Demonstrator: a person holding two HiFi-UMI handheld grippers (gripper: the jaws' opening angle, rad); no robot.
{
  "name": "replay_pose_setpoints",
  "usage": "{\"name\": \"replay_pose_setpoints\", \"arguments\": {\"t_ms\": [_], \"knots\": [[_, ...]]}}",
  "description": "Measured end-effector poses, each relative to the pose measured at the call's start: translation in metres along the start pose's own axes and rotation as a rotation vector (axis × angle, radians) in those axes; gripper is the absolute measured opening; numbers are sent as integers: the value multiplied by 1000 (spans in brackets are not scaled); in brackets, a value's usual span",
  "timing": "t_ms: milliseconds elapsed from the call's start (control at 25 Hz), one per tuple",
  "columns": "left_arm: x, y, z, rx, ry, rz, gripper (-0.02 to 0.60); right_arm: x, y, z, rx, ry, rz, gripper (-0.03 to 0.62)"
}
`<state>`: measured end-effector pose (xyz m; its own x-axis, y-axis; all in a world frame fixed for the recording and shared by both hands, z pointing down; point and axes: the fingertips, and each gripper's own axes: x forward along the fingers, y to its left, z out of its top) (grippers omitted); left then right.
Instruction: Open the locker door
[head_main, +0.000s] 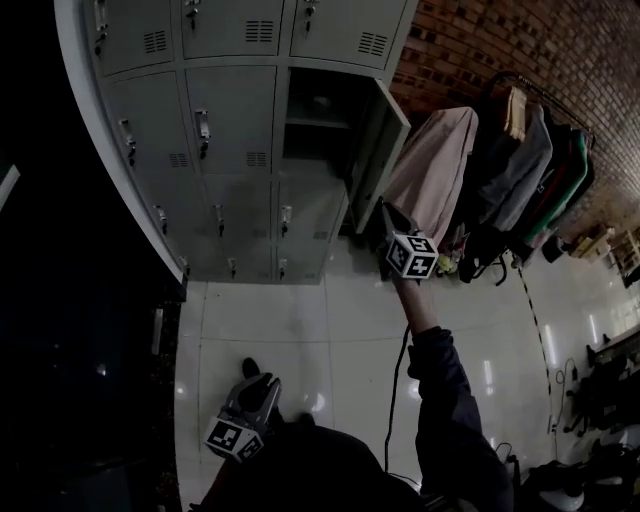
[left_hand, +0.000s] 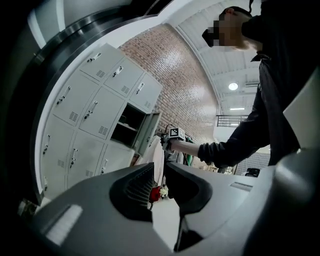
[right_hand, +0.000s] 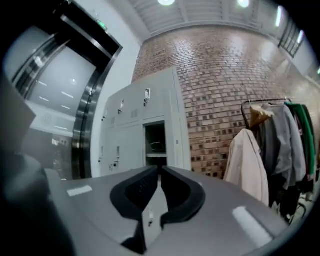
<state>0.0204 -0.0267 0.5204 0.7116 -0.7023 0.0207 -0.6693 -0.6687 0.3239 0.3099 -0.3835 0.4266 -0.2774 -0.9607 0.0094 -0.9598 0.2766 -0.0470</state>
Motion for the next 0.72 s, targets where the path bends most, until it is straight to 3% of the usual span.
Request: {"name": "replay_pose_setpoints", "arguments": {"t_ms": [200, 320, 520, 720], "knots": [[-6, -30, 1, -8, 7, 62, 87, -144, 124, -48, 8, -34, 197, 15], [5, -38, 7, -1, 6, 84, 87, -238, 189, -65, -4, -58, 250, 8], [25, -61, 6, 13, 41, 16, 87, -349, 237, -77, 45, -7, 189, 2], [35, -85, 6, 22, 54, -28, 87, -375, 231, -67, -16, -19, 142, 2]]}}
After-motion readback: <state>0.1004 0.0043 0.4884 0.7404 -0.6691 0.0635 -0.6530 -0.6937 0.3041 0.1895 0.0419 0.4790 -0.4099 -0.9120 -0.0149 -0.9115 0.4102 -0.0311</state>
